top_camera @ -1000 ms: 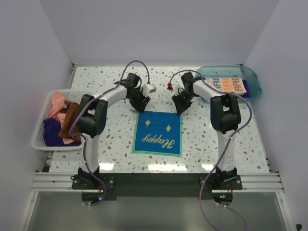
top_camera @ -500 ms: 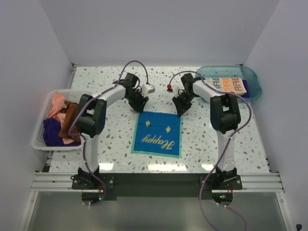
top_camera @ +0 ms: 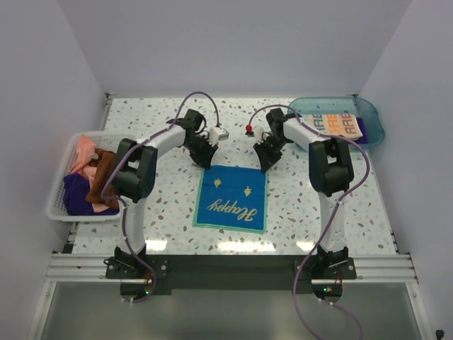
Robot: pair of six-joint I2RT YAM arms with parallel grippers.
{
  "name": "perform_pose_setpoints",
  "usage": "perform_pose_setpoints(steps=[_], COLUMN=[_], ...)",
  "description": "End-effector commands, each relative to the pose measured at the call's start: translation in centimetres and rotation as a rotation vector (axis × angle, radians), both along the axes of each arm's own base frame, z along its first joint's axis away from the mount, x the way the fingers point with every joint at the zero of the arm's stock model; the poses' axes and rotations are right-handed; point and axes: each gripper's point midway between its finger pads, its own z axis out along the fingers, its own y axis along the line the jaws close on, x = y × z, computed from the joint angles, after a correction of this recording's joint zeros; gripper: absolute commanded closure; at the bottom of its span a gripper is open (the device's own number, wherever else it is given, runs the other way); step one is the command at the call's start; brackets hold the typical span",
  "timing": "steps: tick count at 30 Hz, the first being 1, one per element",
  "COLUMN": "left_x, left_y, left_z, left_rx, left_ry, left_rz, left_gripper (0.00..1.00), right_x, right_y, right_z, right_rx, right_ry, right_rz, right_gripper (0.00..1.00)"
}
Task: Fold and stack the towels
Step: Fold the towel
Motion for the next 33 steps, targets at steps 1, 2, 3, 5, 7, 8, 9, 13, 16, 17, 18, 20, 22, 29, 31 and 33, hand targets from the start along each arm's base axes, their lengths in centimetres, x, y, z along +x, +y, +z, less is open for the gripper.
perform_pose_setpoints(steps=[1,2,3,5,7,8,9,13,16,17,18,20,22,29,31,33], left_x=[-2.5,-2.0,-1.4,-0.4,1.0,2.2,2.8,5.7,7.5,7.3,7.5,7.2,6.7,2.7,1.6,-0.4], left_y=[0.4,0.3,0.3,0.3,0.3,0.3,0.3,0.9,1.1,1.4,1.6,2.0,2.2,3.4,3.3,3.1], left_z=[-2.2,-2.1,-2.0,-1.9,-1.3,-0.8,-0.4,2.0,4.3,4.3,5.7,6.1,8.0,9.1,10.0,9.8], left_rx=[0.045,0.044,0.049,0.055,0.064,0.069,0.069,0.093,0.088,0.091,0.09,0.088,0.069,0.032,-0.001,-0.017], left_ry=[0.118,0.107,0.088,0.06,0.012,-0.028,-0.051,-0.17,-0.268,-0.274,-0.307,-0.332,-0.366,-0.351,-0.355,-0.322], left_rz=[-0.012,-0.013,-0.008,-0.005,0.002,0.013,0.02,0.075,0.121,0.13,0.151,0.172,0.198,0.326,0.349,0.37], left_gripper=[0.76,0.81,0.85,0.93,1.0,1.0,1.0,1.0,1.0,1.0,1.0,1.0,1.0,1.0,1.0,1.0], right_x=[-0.1,0.3,0.4,1.2,2.1,2.9,3.5,6.3,7.7,7.5,7.9,7.3,7.1,3.3,2.0,1.1], right_y=[0.0,0.0,0.0,0.0,-0.2,-0.1,-0.1,-0.1,-0.3,-0.3,-0.4,-0.4,-0.3,-0.3,-0.2,0.1], right_z=[-0.6,-0.4,-0.4,-0.1,0.3,0.8,1.2,3.6,5.8,6.0,6.6,7.7,9.0,9.6,9.4,10.0], right_rx=[-0.019,-0.02,-0.025,-0.037,-0.053,-0.053,-0.057,-0.065,-0.074,-0.074,-0.077,-0.072,-0.065,-0.099,-0.109,-0.09], right_ry=[0.018,0.007,0.007,-0.02,-0.049,-0.077,-0.099,-0.224,-0.32,-0.329,-0.364,-0.397,-0.442,-0.405,-0.385,-0.385], right_rz=[0.026,0.026,0.024,0.019,0.01,0.003,-0.004,-0.042,-0.073,-0.079,-0.088,-0.099,-0.109,-0.183,-0.195,-0.245], right_gripper=[0.94,0.95,0.98,1.0,1.0,1.0,1.0,1.0,1.0,1.0,1.0,1.0,1.0,1.0,1.0,1.0])
